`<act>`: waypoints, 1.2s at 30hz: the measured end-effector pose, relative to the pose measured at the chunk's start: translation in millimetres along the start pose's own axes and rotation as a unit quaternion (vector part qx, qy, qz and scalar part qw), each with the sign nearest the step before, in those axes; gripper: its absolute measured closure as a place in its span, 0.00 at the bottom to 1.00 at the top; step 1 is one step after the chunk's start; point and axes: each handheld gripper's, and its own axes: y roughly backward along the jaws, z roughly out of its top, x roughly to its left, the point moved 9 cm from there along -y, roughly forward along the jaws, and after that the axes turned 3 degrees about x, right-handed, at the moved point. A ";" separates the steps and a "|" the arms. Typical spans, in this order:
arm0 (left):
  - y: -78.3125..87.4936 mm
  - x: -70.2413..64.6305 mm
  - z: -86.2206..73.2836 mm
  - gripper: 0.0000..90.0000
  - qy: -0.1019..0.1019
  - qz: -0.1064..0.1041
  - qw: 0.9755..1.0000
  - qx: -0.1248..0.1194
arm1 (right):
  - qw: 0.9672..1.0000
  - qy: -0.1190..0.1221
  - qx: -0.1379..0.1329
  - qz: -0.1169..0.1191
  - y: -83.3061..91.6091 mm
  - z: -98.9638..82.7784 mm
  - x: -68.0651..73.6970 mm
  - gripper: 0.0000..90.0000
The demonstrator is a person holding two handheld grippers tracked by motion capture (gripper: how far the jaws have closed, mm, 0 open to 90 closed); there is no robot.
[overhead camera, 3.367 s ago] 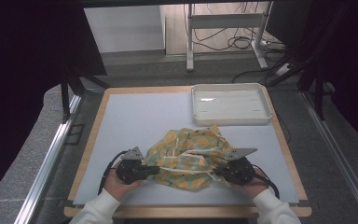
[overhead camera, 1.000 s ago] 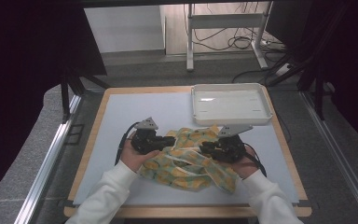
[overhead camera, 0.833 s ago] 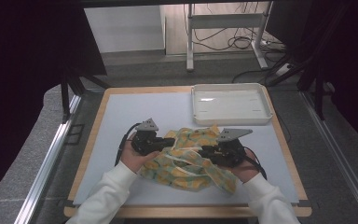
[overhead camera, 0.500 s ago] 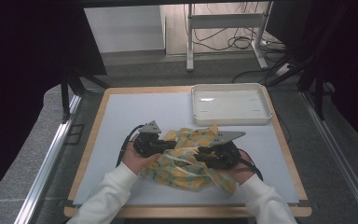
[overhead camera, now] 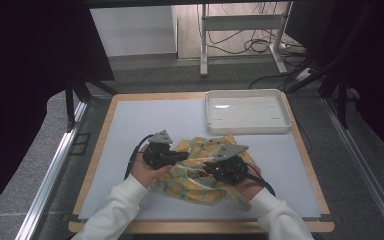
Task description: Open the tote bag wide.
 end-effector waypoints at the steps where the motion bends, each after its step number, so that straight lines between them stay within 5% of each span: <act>1: -0.2 -0.7 -0.5 1.00 0.002 -0.002 1.000 0.001 | 1.000 0.000 0.002 0.008 -0.3 -2.1 2.0 0.98; 7: 0.2 -4.2 -1.5 1.00 -0.003 -0.005 1.000 0.001 | 0.999 0.000 0.005 0.041 0.1 -11.9 13.7 0.99; 15: -0.8 -8.2 -5.8 1.00 -0.002 -0.016 1.000 0.006 | 0.996 -0.007 0.044 0.079 -17.6 -40.2 30.6 0.99; 24: -1.6 -13.3 -11.2 1.00 -0.002 -0.024 1.000 0.010 | 0.991 -0.010 0.091 0.097 -40.5 -65.6 41.2 0.99; 28: -4.3 -19.1 -15.8 1.00 -0.002 -0.042 0.999 0.017 | 0.991 -0.011 0.088 0.101 -42.0 -65.9 41.1 0.99; 36: -4.0 -20.6 -16.3 1.00 -0.006 -0.039 0.999 0.016 | 0.991 -0.015 0.087 0.099 -41.6 -66.5 37.2 0.99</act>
